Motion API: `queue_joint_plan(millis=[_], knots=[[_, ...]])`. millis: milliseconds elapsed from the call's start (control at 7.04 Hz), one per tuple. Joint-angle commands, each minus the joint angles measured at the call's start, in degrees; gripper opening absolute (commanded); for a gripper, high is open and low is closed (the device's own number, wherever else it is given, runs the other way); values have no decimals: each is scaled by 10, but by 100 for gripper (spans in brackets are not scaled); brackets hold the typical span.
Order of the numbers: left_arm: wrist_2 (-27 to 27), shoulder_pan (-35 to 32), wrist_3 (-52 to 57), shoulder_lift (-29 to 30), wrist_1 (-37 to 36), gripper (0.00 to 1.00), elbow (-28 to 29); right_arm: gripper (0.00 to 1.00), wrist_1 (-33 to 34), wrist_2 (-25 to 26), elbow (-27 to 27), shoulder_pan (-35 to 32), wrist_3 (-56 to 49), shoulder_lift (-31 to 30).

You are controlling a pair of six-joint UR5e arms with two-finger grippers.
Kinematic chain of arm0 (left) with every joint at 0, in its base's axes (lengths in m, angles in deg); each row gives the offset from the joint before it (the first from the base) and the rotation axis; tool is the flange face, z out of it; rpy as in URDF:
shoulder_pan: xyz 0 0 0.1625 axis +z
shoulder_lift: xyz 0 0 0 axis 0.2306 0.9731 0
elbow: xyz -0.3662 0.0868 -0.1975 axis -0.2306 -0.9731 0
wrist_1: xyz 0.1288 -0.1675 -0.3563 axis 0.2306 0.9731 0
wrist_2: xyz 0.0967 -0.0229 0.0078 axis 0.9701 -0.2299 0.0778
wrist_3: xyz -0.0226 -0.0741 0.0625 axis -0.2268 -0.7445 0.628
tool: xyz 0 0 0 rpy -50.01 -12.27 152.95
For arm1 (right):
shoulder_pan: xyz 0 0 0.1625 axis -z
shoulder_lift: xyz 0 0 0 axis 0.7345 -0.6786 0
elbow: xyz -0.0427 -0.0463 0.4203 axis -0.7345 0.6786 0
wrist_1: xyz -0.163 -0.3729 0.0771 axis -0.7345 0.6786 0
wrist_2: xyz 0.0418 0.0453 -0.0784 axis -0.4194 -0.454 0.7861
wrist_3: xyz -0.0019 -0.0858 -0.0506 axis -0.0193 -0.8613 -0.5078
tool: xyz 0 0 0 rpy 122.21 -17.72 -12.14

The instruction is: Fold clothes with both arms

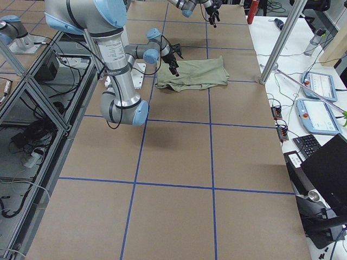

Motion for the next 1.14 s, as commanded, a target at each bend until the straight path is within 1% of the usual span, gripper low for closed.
queue_joint_plan(millis=[0,142,284,568,994], knots=[[0,0,0,0,0,100,0,100,40,-48,97,-12,-66,68],[-1,0,0,0,0,100,0,93,66,-52,123,-12,-92,84],[-1,0,0,0,0,100,0,83,77,-56,128,-12,-113,85],[-1,0,0,0,0,100,0,80,84,-63,143,-12,-141,86],[0,0,0,0,0,100,0,77,84,-63,168,-12,-144,95]])
